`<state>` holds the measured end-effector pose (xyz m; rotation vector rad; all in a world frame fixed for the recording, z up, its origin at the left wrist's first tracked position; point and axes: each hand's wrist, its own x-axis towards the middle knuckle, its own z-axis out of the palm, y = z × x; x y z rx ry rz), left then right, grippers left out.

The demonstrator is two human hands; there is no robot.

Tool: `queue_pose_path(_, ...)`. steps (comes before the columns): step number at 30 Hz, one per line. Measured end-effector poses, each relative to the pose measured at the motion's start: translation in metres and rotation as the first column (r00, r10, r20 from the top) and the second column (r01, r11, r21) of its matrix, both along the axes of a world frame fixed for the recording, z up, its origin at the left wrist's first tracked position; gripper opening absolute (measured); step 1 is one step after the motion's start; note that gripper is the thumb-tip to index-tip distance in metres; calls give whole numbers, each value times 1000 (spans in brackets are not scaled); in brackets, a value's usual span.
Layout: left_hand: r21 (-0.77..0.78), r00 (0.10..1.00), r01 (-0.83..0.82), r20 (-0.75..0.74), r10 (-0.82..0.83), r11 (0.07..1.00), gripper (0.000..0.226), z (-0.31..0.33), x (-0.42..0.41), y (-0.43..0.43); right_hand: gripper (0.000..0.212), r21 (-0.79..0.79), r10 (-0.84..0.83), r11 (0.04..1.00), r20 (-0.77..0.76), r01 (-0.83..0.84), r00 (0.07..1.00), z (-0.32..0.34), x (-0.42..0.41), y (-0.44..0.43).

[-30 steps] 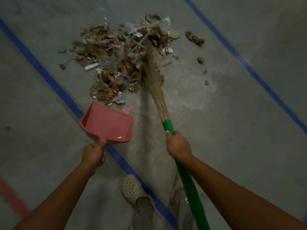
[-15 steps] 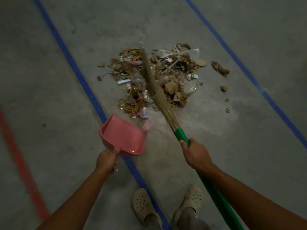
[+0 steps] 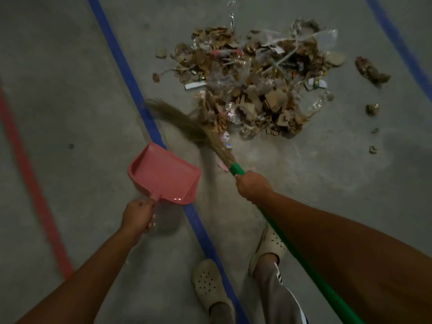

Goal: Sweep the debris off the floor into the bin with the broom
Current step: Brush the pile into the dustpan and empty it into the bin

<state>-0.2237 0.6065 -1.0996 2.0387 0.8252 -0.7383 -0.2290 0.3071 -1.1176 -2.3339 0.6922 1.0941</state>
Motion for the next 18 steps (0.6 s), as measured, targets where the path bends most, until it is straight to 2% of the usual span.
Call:
queue_pose_path(5, -21, 999, 28, -38, -29, 999, 46, -8, 10, -39, 45, -176, -200, 963, 34, 203, 979, 4, -39, -99)
queue_pose_path(13, -79, 989, 136, -47, -140, 988, 47, 15, 53, -117, 44, -264, -162, 944, 155, 199, 975, 63, -109, -216)
queue_pose_path(18, -38, 975, 209, -63, -211, 977, 50, 24, 85, -140, 41, -258, -188, 937, 199, 236, 962, 82, -113, -248)
